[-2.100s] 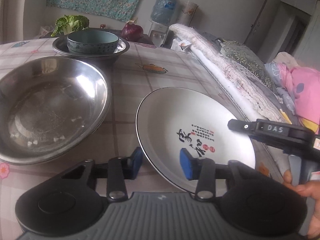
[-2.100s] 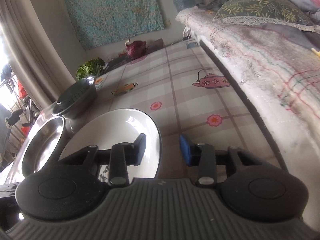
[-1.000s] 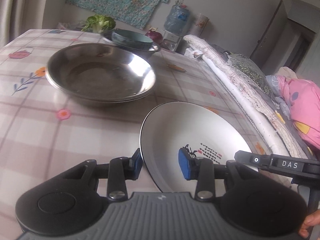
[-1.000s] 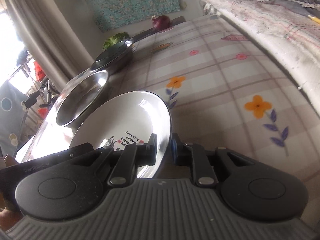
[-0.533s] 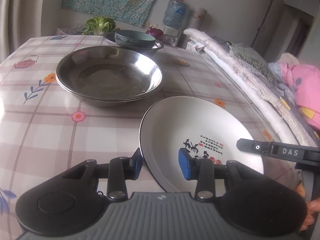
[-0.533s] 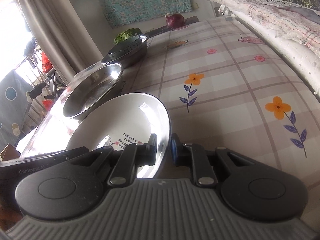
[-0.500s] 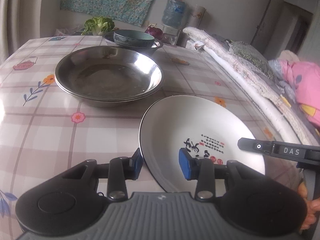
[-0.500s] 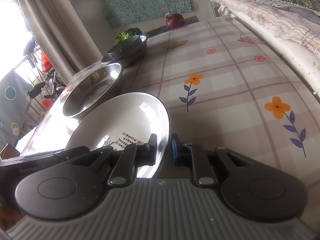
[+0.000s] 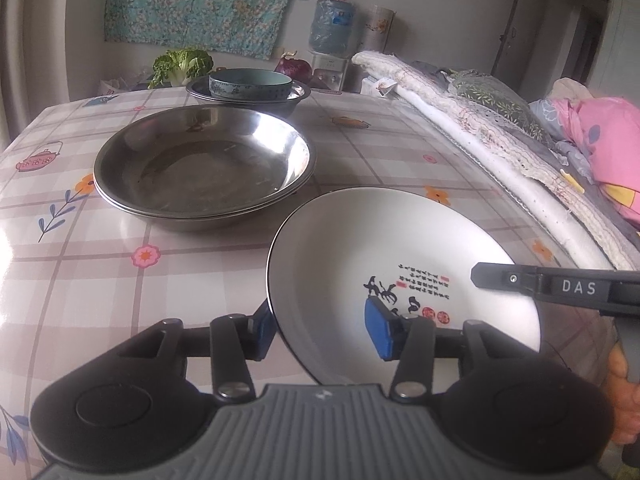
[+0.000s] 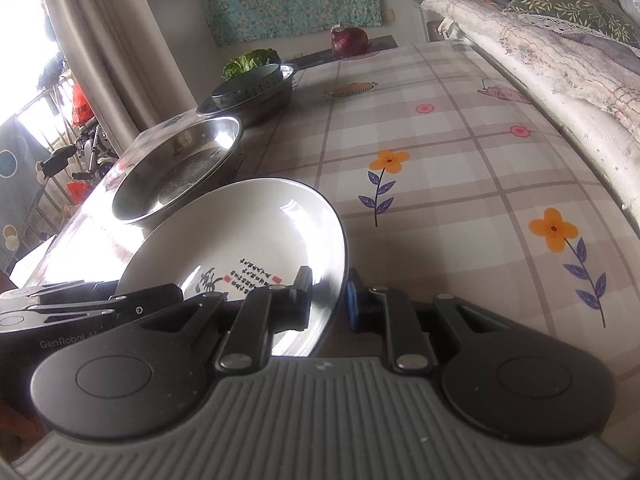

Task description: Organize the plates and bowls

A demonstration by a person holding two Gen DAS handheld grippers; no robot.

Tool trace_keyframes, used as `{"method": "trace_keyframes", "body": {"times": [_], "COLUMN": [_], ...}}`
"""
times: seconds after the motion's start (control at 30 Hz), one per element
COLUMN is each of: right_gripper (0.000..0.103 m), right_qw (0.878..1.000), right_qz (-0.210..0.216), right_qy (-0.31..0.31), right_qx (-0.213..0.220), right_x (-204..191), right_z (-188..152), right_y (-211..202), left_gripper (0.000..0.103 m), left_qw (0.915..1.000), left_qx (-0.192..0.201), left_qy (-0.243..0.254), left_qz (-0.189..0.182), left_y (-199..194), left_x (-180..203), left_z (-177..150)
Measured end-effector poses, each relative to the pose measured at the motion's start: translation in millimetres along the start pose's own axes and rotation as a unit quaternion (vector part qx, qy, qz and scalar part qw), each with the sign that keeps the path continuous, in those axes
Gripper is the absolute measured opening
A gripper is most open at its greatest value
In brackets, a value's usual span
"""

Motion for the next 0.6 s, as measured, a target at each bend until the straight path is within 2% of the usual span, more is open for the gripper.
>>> {"method": "trace_keyframes", "body": {"times": [0.6], "right_gripper": [0.020], "right_qw": [1.000], "right_qz": [0.012], "right_qy": [0.008], "right_qx": [0.001], "right_x": [1.3], "right_z": [0.8], "right_y": [6.5], "left_gripper": [0.052], "left_qw": [0.9999], "left_qx": [0.003], "left_qy": [0.010], "left_qz": [0.006], "left_y": [5.6], "left_x": [2.5], "left_z": [2.1]}}
Point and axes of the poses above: each gripper's, at about its wrist camera, not at the fingertips, and y roughly the way its jaws point, x to its right, z to its top, the point moved 7 cm from there along y, roughly the way its jaws point
